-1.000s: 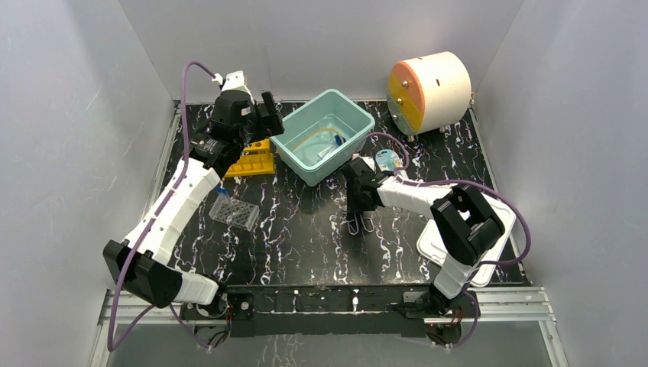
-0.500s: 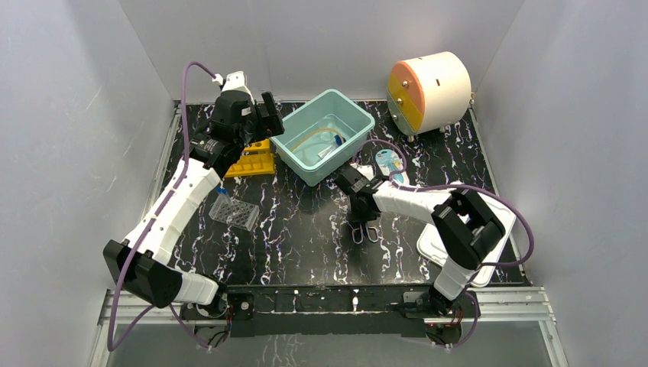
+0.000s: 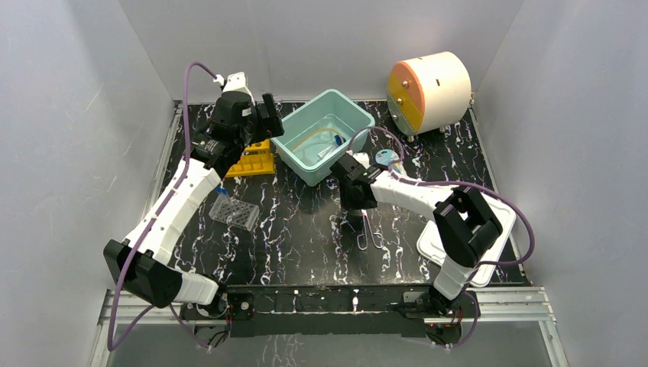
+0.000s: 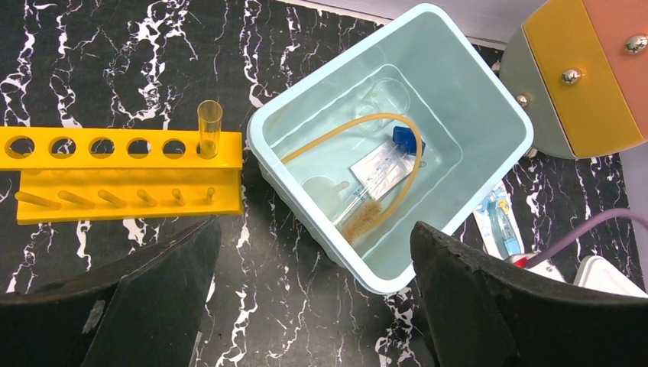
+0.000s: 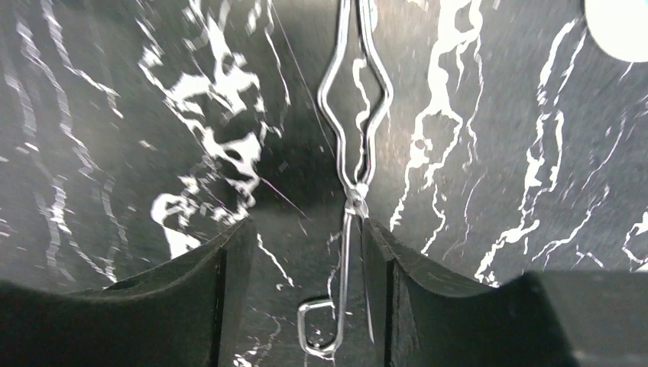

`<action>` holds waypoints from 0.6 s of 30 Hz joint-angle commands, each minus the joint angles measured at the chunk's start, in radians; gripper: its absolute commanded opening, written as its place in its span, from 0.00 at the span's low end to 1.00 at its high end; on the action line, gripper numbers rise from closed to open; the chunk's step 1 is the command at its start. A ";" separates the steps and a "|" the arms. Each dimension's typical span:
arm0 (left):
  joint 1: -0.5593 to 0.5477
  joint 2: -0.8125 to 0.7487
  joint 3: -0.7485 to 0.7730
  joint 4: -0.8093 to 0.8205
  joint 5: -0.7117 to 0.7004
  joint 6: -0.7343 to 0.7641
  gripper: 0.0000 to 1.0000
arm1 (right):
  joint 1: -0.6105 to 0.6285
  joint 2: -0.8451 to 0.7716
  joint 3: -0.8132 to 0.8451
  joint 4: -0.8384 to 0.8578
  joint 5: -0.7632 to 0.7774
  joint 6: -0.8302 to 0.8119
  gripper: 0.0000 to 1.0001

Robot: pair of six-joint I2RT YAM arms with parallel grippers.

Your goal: Organize the chemistry lab equipment

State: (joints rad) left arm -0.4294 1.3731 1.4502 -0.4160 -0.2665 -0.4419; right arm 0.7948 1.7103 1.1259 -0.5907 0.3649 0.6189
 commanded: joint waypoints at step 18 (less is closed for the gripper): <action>-0.006 -0.036 0.036 -0.008 -0.028 0.009 0.94 | -0.157 0.060 -0.024 0.486 0.063 -0.100 0.61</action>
State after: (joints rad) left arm -0.4294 1.3731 1.4502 -0.4194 -0.2726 -0.4385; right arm 0.6617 1.7866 1.1469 -0.2993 0.4126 0.5495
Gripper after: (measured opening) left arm 0.936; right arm 0.620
